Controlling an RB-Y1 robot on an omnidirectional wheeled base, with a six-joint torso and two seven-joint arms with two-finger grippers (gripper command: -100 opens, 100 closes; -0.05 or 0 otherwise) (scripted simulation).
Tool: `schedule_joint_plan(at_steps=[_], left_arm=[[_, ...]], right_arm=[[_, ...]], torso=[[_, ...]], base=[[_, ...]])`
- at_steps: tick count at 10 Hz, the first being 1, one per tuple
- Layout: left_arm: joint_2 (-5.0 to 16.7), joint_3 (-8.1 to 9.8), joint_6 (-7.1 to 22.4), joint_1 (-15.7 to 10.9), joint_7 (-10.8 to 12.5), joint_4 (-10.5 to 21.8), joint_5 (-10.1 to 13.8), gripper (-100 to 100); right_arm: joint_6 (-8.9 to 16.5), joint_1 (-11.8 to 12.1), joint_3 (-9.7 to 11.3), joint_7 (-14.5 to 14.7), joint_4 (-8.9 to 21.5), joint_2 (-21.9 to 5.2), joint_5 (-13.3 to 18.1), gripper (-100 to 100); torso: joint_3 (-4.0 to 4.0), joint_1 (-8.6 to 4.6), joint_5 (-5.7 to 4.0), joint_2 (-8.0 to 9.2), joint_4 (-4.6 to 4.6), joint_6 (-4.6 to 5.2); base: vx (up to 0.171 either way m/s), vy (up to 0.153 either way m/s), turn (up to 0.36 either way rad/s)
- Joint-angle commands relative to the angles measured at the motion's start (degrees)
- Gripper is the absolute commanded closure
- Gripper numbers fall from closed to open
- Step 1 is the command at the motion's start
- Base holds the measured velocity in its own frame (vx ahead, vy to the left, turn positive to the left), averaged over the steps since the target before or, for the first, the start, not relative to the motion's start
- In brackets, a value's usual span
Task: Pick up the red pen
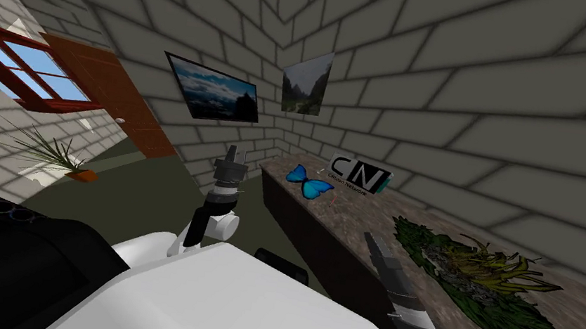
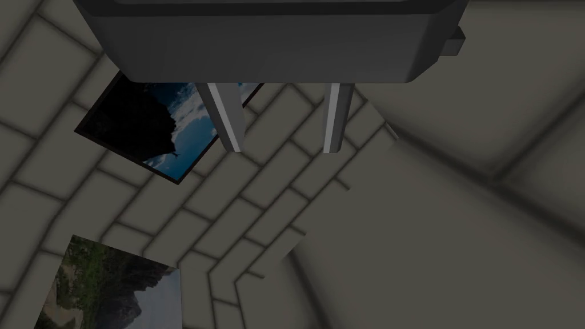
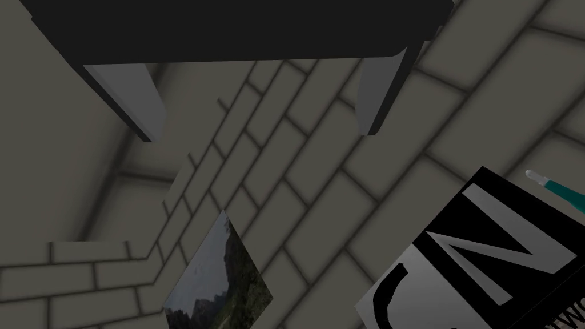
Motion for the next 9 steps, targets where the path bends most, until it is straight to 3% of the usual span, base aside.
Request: schedule_joint_plan(at_steps=[1,4,5,6,7,9], left_arm=[[0.0,0.0,0.0,0.0,0.0,0.0,0.0,0],[0.0,0.01,0.0,0.02,0.0,0.0,0.0,0],[0.0,0.0,0.0,0.01,0.0,0.0,0.0,0],[0.0,0.01,0.0,0.02,0.0,0.0,0.0,0],[0.0,0.0,0.0,0.01,0.0,0.0,0.0,0],[0.0,0.01,0.0,0.01,0.0,0.0,0.0,0]], right_arm=[[0.01,1.35,-0.35,0.74,0.02,-2.14,1.3,-100],[-0.37,4.98,-2.04,2.54,1.92,-6.94,5.23,-100],[-0.37,4.98,-2.04,2.54,1.92,-7.38,5.23,-100],[-0.58,6.83,-2.91,3.47,2.9,-9.66,7.25,-100],[-0.58,6.83,-2.91,3.47,2.9,-10.03,7.25,-100],[-1.02,10.44,-4.66,5.36,4.85,-14.14,11.05,-100]], torso=[[0.0,0.0,0.0,0.0,0.0,0.0],[-0.01,-0.03,-0.01,-0.03,0.0,0.08],[-0.01,-0.02,0.0,-0.03,0.0,0.02],[-0.01,-0.03,0.0,-0.03,0.0,0.08],[-0.01,-0.01,0.0,-0.03,0.0,0.02],[-0.02,-0.03,0.0,-0.03,0.0,0.03]], base=[[-0.015,0.018,0.148],[-0.009,0.021,0.242],[-0.007,0.018,0.164],[-0.011,0.029,0.318],[-0.009,0.016,0.175],[-0.014,0.026,0.365]])
